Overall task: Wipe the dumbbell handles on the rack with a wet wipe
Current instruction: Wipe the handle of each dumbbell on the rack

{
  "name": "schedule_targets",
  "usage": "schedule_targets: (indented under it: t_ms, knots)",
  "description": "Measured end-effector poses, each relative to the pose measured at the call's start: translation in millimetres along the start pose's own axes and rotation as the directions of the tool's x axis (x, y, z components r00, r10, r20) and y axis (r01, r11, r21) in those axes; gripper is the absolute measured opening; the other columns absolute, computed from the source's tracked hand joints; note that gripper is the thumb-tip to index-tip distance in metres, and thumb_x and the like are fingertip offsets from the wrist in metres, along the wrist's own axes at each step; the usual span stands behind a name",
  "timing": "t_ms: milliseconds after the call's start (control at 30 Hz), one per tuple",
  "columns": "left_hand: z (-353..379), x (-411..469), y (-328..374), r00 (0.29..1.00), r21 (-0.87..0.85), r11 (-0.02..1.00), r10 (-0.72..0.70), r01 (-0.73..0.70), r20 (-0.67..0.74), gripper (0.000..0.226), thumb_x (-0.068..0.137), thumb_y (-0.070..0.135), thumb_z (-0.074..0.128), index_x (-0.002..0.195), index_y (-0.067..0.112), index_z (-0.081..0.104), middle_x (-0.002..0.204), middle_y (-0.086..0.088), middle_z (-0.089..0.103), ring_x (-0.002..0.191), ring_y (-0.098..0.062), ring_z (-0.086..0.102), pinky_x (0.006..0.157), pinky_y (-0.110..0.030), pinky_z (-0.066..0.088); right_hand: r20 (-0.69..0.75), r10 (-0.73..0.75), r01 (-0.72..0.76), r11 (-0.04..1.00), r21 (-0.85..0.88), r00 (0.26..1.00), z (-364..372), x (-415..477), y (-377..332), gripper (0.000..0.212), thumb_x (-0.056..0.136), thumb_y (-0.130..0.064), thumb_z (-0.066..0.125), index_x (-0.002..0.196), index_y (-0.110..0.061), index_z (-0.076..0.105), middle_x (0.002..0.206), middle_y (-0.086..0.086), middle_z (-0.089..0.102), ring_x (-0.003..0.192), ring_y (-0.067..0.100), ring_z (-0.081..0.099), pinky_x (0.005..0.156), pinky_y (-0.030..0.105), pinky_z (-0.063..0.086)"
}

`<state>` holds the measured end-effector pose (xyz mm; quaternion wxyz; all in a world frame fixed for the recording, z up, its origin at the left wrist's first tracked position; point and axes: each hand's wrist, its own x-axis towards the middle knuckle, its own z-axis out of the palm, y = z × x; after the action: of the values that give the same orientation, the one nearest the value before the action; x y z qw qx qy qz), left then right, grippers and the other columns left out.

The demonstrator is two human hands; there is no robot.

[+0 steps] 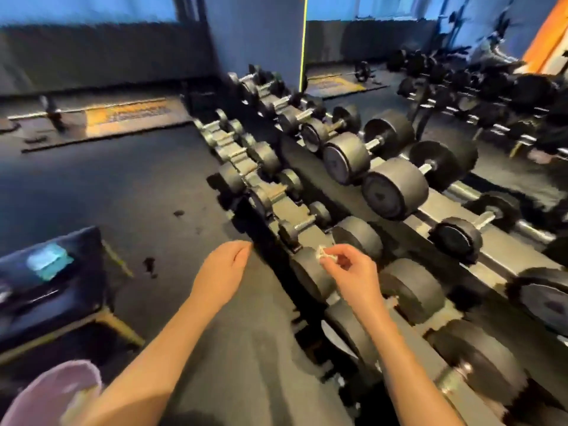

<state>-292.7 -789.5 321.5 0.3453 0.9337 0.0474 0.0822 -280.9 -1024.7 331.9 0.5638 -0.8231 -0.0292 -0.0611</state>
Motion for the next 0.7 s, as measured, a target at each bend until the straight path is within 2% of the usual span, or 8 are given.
schedule_targets:
  t_ms: [67,133,333,400,533,633,700]
  knots:
    - [-26.0,-27.9,-29.4,0.986,0.002,0.992,-0.122,0.123,-0.110,0.032,0.102,0.025,0.043,0.126,0.014,0.061,0.128,-0.001,0.061,0.119,-0.017,0.053,0.099,-0.026,0.035,0.124,-0.059,0.054,0.998,0.038,0.991,30.9,-5.7,-15.3,0.007,0.084,-0.014,0.070,0.090,-0.018,0.070,0.080,-0.007,0.066,0.072,-0.004,0.058,0.065,0.008,0.043]
    - [-50.6,-58.7,-55.5,0.956,-0.005,0.977,-0.212,0.215,-0.202,0.031,0.101,0.023,0.045,0.124,0.012,0.063,0.126,-0.003,0.063,0.117,-0.019,0.055,0.101,-0.029,0.037,0.231,-0.093,0.078,0.994,0.071,0.969,61.4,-15.3,-27.0,0.005,0.084,-0.016,0.071,0.087,-0.019,0.069,0.080,-0.010,0.066,0.074,-0.005,0.059,0.066,0.007,0.044]
    - [-111.7,-125.2,-122.1,0.806,-0.118,0.897,-0.436,0.426,-0.401,0.029,0.101,0.018,0.045,0.121,0.009,0.063,0.119,-0.007,0.065,0.111,-0.022,0.058,0.097,-0.034,0.042,0.479,-0.212,0.175,0.977,0.120,0.852,156.6,-46.9,-59.0,0.002,0.084,-0.018,0.071,0.086,-0.017,0.071,0.084,-0.009,0.068,0.077,0.009,0.061,0.070,0.018,0.048]
    - [-126.8,-141.4,-145.2,0.751,-0.215,0.859,-0.510,0.464,-0.419,0.030,0.102,0.018,0.042,0.123,0.011,0.061,0.117,-0.005,0.064,0.108,-0.019,0.057,0.096,-0.036,0.044,0.564,-0.222,0.179,0.975,0.131,0.795,193.9,-58.6,-69.5,0.002,0.084,-0.017,0.071,0.083,-0.019,0.071,0.083,-0.011,0.068,0.076,0.008,0.060,0.069,0.016,0.047]
    - [-156.7,-166.7,-209.3,0.597,-0.397,0.723,-0.691,0.566,-0.408,0.031,0.102,0.019,0.040,0.124,0.011,0.060,0.117,-0.001,0.062,0.107,-0.014,0.054,0.091,-0.027,0.039,0.693,-0.227,0.210,0.971,0.110,0.685,283.2,-74.8,-86.5,0.009,0.082,-0.018,0.070,0.084,-0.027,0.069,0.081,-0.010,0.068,0.077,0.009,0.061,0.070,0.021,0.049]
    - [-181.3,-183.1,-270.0,0.513,-0.390,0.665,-0.743,0.637,-0.429,0.030,0.102,0.025,0.039,0.121,0.018,0.061,0.113,0.001,0.063,0.102,-0.012,0.056,0.080,-0.026,0.041,0.753,-0.207,0.263,0.964,0.046,0.625,363.6,-81.9,-92.6,0.018,0.080,-0.015,0.071,0.094,-0.025,0.068,0.077,-0.004,0.064,0.069,0.010,0.056,0.066,0.022,0.045]
    - [-201.6,-193.6,-305.7,0.465,-0.392,0.624,-0.774,0.676,-0.430,0.031,0.102,0.027,0.039,0.123,0.018,0.060,0.114,0.001,0.063,0.103,-0.013,0.058,0.081,-0.028,0.044,0.796,-0.181,0.304,0.953,-0.004,0.578,423.5,-90.1,-96.5,0.023,0.079,-0.016,0.072,0.101,-0.022,0.069,0.080,-0.004,0.063,0.071,0.010,0.055,0.069,0.023,0.044]
